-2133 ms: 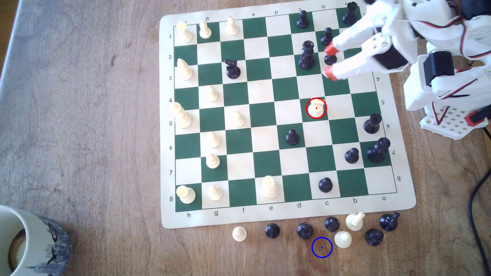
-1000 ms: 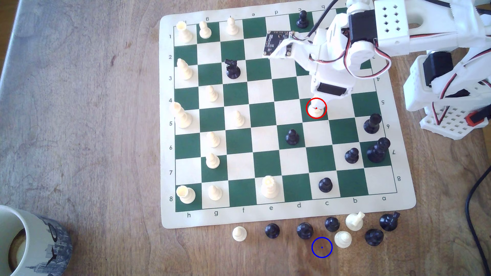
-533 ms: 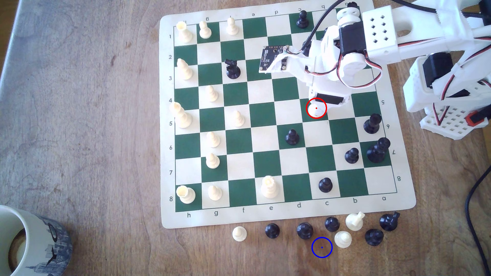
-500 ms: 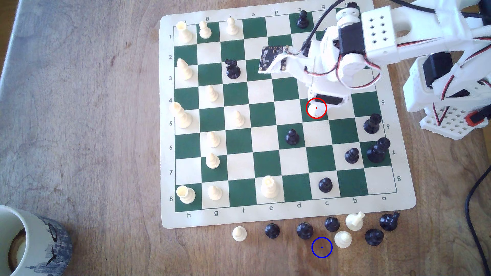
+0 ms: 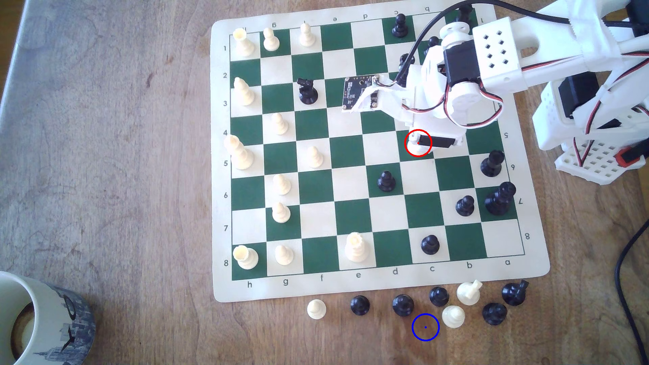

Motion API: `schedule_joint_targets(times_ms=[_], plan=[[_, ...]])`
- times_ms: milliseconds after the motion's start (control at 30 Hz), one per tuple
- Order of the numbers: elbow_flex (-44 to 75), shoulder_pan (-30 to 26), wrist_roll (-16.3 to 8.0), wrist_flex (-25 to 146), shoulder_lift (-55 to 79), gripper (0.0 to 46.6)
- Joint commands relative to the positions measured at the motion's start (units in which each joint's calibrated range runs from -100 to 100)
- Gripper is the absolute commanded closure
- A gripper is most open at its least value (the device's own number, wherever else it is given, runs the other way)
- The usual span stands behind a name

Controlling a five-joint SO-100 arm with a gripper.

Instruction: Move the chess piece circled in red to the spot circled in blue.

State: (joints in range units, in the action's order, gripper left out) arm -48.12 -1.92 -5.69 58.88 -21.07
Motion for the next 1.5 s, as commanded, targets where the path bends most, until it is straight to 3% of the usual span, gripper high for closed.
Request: schedule_joint_targets(times_ms=[0, 333, 633, 800, 933, 1100, 1467], plan=[[4.9, 0.5, -0.1, 3.0, -4.7, 46.4], [26.0, -2.5, -0.2, 17.5, -15.8, 46.4], [40.7, -15.8, 0.1, 21.5, -8.1, 46.4], [48.4, -26.1, 0.6, 20.7, -0.2, 46.4], [51.8, -33.2, 0.6, 19.7, 4.2, 46.4], [52.5, -38.2, 1.0, 14.7, 7.8, 46.4], [54.5, -39.3, 0.9, 10.5, 22.5, 46.4]])
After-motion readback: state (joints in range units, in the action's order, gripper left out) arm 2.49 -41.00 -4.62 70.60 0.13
